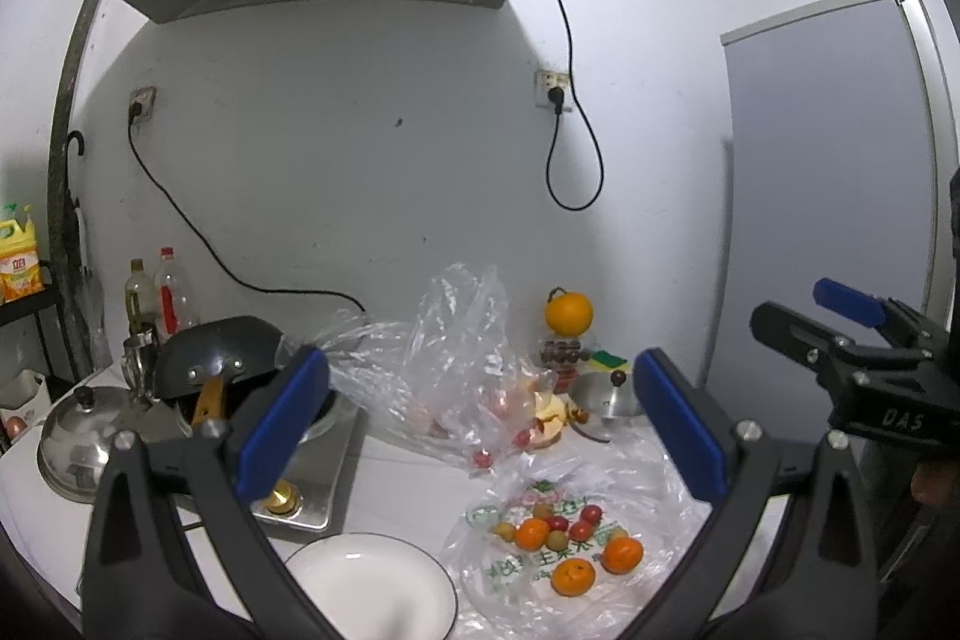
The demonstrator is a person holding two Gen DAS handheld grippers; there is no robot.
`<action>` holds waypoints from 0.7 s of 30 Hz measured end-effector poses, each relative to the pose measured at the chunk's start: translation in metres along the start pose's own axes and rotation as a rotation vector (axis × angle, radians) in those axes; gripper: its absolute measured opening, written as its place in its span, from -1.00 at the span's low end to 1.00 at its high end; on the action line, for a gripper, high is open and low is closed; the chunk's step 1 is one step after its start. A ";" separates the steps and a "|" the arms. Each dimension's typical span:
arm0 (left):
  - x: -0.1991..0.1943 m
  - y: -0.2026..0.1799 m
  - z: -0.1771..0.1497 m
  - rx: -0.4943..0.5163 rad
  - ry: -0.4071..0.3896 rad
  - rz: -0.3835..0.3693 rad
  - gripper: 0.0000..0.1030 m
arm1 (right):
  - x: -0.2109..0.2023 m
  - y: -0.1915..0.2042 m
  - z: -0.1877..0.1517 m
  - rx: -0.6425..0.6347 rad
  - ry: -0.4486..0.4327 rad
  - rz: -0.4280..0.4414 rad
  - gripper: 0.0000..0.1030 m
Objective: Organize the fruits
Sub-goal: 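Move both tools toward the fruit on the plastic bag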
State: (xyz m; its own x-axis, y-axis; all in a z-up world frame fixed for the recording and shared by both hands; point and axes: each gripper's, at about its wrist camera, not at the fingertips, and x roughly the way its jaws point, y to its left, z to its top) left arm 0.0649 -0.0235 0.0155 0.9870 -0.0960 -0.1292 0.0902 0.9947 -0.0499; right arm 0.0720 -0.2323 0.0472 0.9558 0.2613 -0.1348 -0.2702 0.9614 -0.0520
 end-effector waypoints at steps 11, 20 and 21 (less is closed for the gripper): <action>0.001 -0.002 0.000 -0.002 0.000 0.003 0.99 | 0.002 -0.003 0.000 -0.001 0.005 0.003 0.99; 0.012 -0.008 -0.001 0.004 0.019 0.003 0.99 | 0.010 -0.011 -0.007 0.009 0.018 0.003 0.99; 0.014 -0.008 -0.001 0.005 0.024 0.002 0.99 | 0.012 -0.013 -0.009 0.011 0.023 0.003 0.99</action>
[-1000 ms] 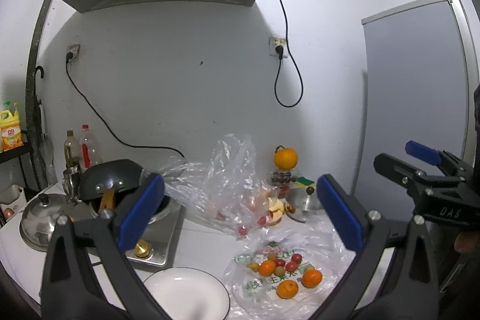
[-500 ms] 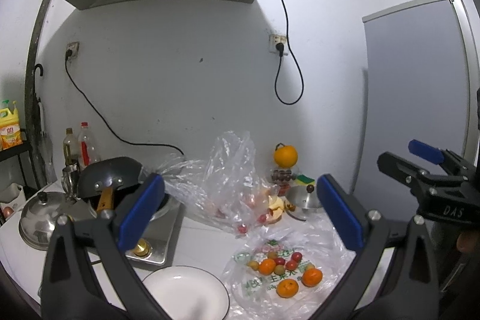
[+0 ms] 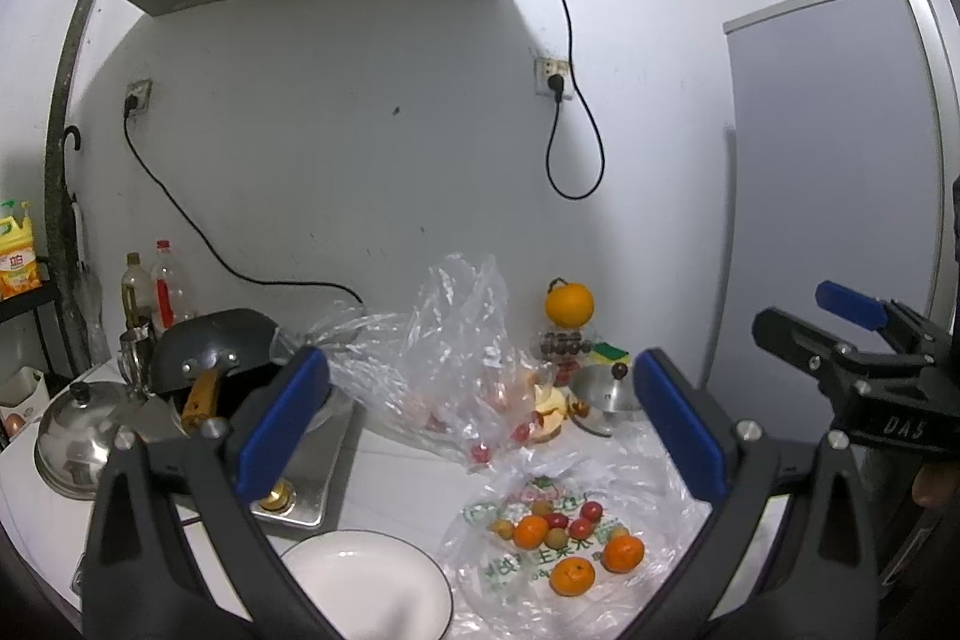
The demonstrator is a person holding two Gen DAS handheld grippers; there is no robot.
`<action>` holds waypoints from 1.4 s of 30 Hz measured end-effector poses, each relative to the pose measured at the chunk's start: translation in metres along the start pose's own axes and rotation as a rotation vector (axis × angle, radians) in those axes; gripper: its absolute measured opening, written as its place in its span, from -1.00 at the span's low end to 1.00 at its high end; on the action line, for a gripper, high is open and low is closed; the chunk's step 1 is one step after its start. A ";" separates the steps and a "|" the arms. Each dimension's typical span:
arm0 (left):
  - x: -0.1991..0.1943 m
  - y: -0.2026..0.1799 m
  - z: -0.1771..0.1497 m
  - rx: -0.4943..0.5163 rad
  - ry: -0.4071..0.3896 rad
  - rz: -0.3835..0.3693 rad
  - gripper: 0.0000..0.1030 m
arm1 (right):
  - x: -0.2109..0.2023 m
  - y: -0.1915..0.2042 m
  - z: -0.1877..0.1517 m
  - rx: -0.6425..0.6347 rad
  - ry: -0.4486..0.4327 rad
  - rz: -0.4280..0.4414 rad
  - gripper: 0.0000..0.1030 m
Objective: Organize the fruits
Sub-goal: 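Move both tools toward the fruit on the plastic bag, then grasp a mandarin orange with the left tool while the right tool grasps another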
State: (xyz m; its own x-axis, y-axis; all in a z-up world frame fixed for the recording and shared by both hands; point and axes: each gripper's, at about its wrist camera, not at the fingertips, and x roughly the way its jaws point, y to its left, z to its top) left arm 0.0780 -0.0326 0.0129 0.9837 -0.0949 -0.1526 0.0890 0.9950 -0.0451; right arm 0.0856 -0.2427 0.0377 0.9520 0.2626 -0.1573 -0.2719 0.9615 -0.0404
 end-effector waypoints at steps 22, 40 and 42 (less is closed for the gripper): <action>0.082 -0.046 -0.080 0.060 0.252 -0.025 0.97 | 0.056 -0.059 -0.098 -0.017 0.250 -0.040 0.99; 0.139 -0.061 -0.167 0.119 0.511 -0.031 0.76 | 0.111 -0.053 -0.176 -0.045 0.465 0.104 0.55; 0.143 -0.063 -0.175 0.126 0.533 -0.036 0.73 | 0.117 -0.051 -0.182 -0.038 0.481 0.131 0.54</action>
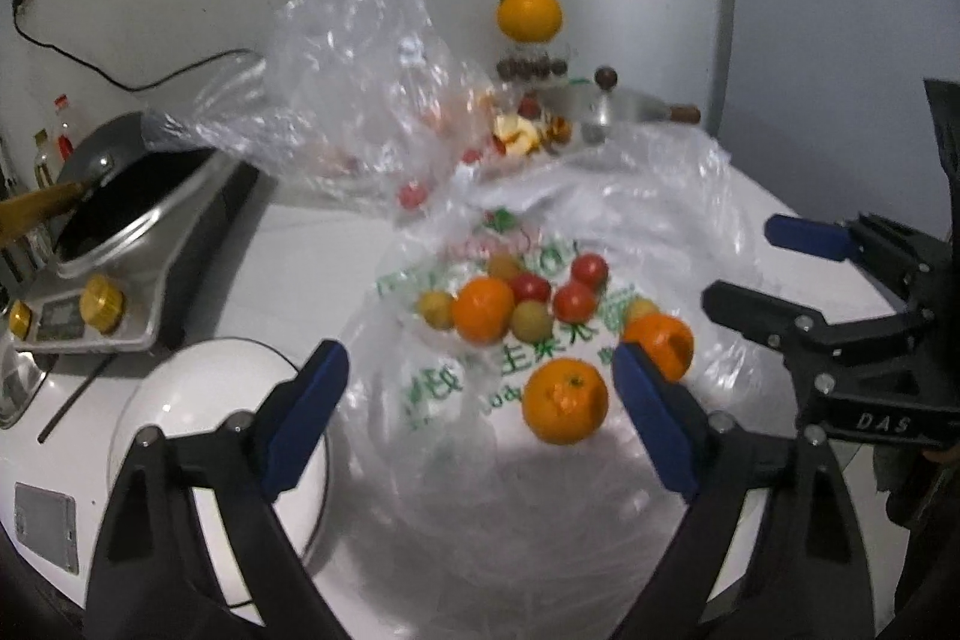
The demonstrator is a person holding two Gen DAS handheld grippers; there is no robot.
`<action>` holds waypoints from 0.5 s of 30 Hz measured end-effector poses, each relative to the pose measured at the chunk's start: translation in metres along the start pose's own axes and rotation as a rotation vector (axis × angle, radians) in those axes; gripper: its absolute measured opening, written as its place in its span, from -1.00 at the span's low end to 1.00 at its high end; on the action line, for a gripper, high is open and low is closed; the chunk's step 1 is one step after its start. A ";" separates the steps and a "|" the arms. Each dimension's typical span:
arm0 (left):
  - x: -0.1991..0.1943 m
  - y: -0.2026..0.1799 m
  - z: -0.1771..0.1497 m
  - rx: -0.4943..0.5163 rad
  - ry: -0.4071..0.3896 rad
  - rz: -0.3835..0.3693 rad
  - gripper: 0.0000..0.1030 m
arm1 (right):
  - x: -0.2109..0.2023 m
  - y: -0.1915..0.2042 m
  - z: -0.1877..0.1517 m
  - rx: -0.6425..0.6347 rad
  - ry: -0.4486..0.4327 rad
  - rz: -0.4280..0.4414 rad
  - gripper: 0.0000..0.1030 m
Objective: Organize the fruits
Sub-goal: 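Grasp a mandarin orange with the left tool while the right tool grasps another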
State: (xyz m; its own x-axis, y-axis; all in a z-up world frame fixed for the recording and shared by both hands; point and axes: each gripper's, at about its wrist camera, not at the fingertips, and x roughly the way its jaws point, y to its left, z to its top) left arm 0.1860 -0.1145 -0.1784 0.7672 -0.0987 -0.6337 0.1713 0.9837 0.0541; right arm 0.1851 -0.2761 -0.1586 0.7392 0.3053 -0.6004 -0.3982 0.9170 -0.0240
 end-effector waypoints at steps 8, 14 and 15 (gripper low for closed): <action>0.033 -0.017 -0.009 0.070 0.104 -0.033 0.45 | 0.029 -0.007 -0.012 0.041 0.071 0.100 0.28; 0.049 -0.028 -0.012 0.105 0.137 -0.073 0.30 | 0.040 -0.010 -0.017 0.034 0.104 0.151 0.16; 0.051 -0.031 -0.011 0.114 0.137 -0.075 0.28 | 0.043 -0.011 -0.017 0.037 0.111 0.159 0.11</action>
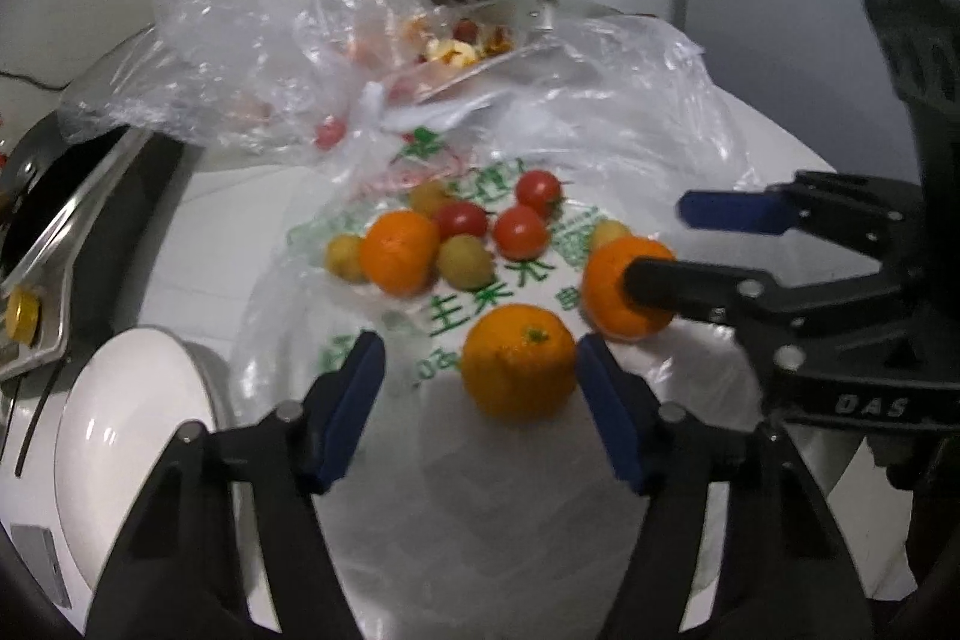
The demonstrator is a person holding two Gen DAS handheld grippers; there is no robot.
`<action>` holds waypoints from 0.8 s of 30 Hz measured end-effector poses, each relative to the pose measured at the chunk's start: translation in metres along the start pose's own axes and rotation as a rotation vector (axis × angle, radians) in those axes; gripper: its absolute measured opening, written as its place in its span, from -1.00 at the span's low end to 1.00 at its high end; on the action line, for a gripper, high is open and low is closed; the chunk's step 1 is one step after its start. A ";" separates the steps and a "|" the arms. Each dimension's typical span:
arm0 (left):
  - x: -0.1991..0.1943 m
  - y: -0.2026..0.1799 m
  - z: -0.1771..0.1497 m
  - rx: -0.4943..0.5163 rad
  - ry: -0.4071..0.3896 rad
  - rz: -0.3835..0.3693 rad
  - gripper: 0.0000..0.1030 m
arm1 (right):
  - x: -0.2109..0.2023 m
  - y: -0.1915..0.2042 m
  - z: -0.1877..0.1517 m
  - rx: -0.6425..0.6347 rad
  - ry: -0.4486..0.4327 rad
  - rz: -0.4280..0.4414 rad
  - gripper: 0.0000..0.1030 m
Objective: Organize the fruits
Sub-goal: 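Grasp a mandarin orange with the left tool while the right tool grasps another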
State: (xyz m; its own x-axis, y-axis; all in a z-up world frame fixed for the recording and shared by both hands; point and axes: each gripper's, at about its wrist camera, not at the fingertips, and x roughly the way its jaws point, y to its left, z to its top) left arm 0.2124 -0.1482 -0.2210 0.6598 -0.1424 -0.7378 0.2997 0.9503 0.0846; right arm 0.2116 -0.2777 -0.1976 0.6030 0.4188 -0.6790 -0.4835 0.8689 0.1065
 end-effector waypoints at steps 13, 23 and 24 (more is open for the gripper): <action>0.014 -0.008 -0.003 0.030 0.044 -0.042 -0.10 | 0.008 0.001 -0.001 0.004 0.034 0.092 -0.22; -0.013 0.002 -0.006 -0.001 -0.018 -0.050 -0.10 | -0.014 0.012 0.003 -0.019 -0.010 0.058 -0.23; -0.019 0.005 -0.006 -0.006 -0.032 -0.049 -0.10 | -0.017 0.015 0.004 -0.022 -0.017 0.056 -0.23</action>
State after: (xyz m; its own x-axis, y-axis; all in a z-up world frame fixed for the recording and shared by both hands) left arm 0.1980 -0.1390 -0.2106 0.6661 -0.1975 -0.7192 0.3280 0.9436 0.0447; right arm 0.1963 -0.2705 -0.1815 0.5851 0.4710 -0.6602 -0.5303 0.8381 0.1279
